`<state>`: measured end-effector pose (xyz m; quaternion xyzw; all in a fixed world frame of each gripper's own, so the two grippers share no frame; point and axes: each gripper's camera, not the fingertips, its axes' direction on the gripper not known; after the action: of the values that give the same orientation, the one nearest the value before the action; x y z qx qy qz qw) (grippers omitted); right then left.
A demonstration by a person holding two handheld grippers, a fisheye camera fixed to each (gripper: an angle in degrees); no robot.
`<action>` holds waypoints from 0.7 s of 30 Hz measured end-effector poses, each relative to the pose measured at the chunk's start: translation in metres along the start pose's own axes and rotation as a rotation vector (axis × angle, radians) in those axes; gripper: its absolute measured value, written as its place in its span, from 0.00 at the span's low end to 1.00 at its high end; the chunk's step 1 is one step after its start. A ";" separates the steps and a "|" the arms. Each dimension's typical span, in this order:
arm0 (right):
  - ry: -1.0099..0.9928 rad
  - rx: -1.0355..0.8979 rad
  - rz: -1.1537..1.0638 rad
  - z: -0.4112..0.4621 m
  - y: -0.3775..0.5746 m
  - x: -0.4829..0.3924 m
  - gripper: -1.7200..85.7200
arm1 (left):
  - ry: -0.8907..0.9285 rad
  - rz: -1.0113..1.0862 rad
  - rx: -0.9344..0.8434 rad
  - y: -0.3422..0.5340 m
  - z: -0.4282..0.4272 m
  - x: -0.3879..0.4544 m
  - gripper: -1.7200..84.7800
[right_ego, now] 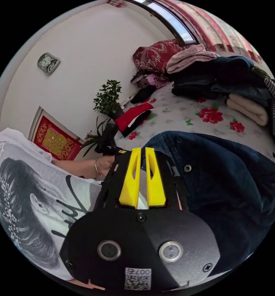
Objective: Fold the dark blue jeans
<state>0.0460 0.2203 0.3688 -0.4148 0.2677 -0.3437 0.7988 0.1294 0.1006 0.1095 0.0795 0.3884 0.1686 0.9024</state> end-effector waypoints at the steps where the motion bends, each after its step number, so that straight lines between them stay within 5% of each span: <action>1: -0.022 0.004 -0.011 0.006 -0.009 0.000 0.03 | -0.032 -0.048 0.068 0.007 -0.020 -0.010 0.09; 9: 0.318 0.018 0.296 -0.033 0.080 0.058 0.06 | -0.272 0.104 0.088 0.026 -0.045 0.023 0.09; 14: 0.545 0.101 0.747 -0.093 0.207 0.089 0.08 | -0.082 0.481 -0.264 -0.002 0.079 0.105 0.13; 21: 0.583 0.215 0.908 -0.104 0.248 0.088 0.09 | -0.059 0.999 -0.788 0.019 0.254 0.212 0.17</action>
<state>0.1071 0.2066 0.0927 -0.0612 0.5931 -0.0908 0.7976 0.4454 0.1930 0.1464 -0.0822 0.1886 0.6971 0.6869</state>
